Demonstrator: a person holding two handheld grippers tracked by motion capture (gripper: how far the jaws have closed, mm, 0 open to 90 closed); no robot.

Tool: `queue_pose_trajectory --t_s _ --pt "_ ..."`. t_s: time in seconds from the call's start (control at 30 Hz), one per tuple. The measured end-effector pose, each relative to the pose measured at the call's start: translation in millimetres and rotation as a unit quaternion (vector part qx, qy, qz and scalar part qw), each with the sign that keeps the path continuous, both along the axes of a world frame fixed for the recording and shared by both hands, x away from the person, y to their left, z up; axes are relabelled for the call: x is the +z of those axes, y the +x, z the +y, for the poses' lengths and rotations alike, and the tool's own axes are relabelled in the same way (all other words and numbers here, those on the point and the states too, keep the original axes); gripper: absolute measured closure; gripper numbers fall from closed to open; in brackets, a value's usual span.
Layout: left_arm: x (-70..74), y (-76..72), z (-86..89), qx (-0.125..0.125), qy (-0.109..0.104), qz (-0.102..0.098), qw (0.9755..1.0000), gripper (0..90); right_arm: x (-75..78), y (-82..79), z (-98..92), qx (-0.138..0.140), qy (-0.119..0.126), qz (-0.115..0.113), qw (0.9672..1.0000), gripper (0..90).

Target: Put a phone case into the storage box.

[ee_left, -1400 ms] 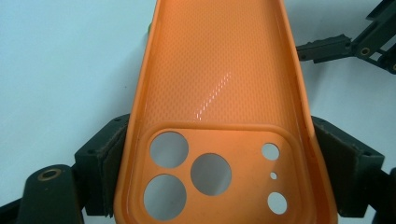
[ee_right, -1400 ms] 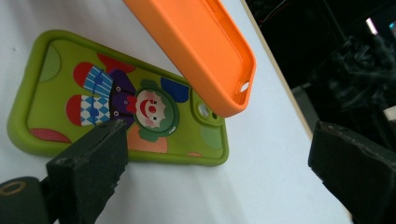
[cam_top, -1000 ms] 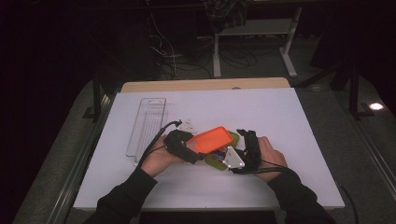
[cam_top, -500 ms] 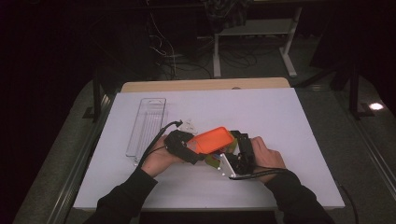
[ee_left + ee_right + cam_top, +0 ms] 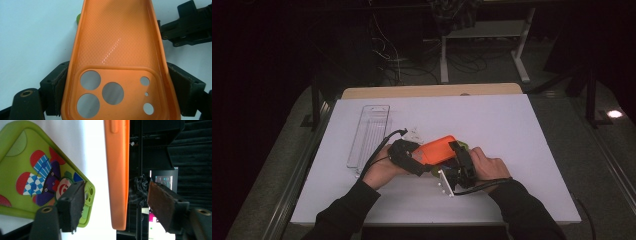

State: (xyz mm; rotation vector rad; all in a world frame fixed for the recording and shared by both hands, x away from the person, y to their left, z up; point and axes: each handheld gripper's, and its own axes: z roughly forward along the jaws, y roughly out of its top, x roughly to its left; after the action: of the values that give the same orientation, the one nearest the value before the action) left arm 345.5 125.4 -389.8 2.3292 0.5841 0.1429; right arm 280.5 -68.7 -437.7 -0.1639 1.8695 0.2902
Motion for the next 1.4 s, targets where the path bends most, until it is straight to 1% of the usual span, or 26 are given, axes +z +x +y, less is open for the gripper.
queue_pose_trajectory --t_s 0.03,0.13,0.17,0.2,0.27,0.43,0.67,0.73,0.77,0.87,0.9,0.93,0.97,1.07,1.13,1.17,1.2,1.23,1.3,1.33,1.4 --pt "0.0 0.2 0.2 -0.001 0.001 0.000 1.0000 16.1 -1.1 0.6 0.5 0.002 -0.002 -0.002 1.0000 32.2" --pt "0.0 0.3 0.4 -0.003 0.001 0.000 1.0000 16.1 -3.9 2.0 1.2 0.001 -0.006 0.002 1.0000 38.8" --pt "-0.6 -0.6 -0.6 0.002 -0.007 0.002 1.0000 16.1 -4.7 2.2 1.2 0.003 -0.009 0.001 1.0000 40.9" --pt "-0.6 -0.8 -0.9 0.003 -0.007 0.002 1.0000 16.1 -5.8 2.5 1.5 0.005 -0.008 -0.003 0.9999 42.6" --pt "-0.7 -1.0 -1.1 0.003 -0.007 0.003 1.0000 16.1 -6.0 1.1 2.6 0.006 -0.009 0.000 0.9999 47.3" --pt "-0.2 -1.1 -0.9 0.003 -0.006 0.000 1.0000 16.1 -5.2 -1.7 4.1 0.015 -0.011 -0.010 0.9998 57.6" --pt "-0.1 -1.5 -1.1 0.003 -0.007 0.001 1.0000 16.1 -5.2 -4.0 5.5 0.022 -0.013 -0.010 0.9996 70.5" --pt "-0.1 -0.8 -0.5 -0.004 0.003 -0.001 1.0000 16.0 -4.8 -4.2 5.9 0.024 -0.016 -0.010 0.9995 74.6" --pt "-0.5 -1.0 -0.9 -0.003 0.001 -0.001 1.0000 16.0 -4.8 -4.2 6.0 0.023 -0.015 -0.015 0.9995 76.9" --pt "-0.1 -1.2 -1.1 -0.003 0.001 -0.002 1.0000 16.0 -4.7 -4.6 5.8 0.023 -0.018 -0.018 0.9994 77.4" --pt "-0.3 -1.7 -1.8 -0.001 0.000 -0.002 1.0000 15.9 -4.2 -4.7 5.9 0.023 -0.019 -0.012 0.9995 77.5" --pt "0.2 -1.3 -1.4 -0.006 0.007 -0.003 1.0000 15.8 -4.2 -4.9 6.0 0.023 -0.020 -0.012 0.9995 77.5" --pt "0.1 -1.5 -1.7 -0.007 0.008 -0.005 0.9999 15.8 -4.3 -5.1 6.1 0.023 -0.021 -0.011 0.9995 77.6" --pt "-0.4 -2.3 -2.1 -0.005 0.007 -0.009 0.9999 15.1 -4.5 -5.5 6.3 0.022 -0.022 -0.008 0.9995 77.9" --pt "-0.1 -3.0 -1.5 -0.006 0.004 -0.016 0.9999 14.2 -3.8 -5.6 6.0 0.021 -0.019 -0.005 0.9996 78.1" --pt "0.1 -3.2 -1.2 -0.007 0.005 -0.015 0.9999 13.5 -3.5 -5.6 5.7 0.021 -0.018 -0.011 0.9996 78.1" --pt "0.3 -3.1 -0.9 -0.007 0.004 -0.016 0.9998 11.9 -3.4 -5.6 5.4 0.021 -0.017 -0.012 0.9996 78.1" --pt "0.6 -2.4 0.1 -0.008 0.003 -0.018 0.9998 9.5 -2.6 -5.3 4.9 0.020 -0.020 -0.004 0.9996 78.1" --pt "1.6 -1.1 2.1 -0.007 0.000 -0.012 0.9999 3.4 -3.2 -4.7 3.7 0.019 -0.021 -0.002 0.9996 78.1" --pt "2.6 -0.3 3.8 -0.008 0.000 -0.013 0.9999 1.2 -3.0 -4.3 2.9 0.016 -0.019 -0.001 0.9997 78.1" --pt "4.9 0.5 7.4 -0.012 -0.005 -0.013 0.9998 0.0 -1.9 -3.1 1.4 0.014 -0.017 -0.002 0.9997 78.1"
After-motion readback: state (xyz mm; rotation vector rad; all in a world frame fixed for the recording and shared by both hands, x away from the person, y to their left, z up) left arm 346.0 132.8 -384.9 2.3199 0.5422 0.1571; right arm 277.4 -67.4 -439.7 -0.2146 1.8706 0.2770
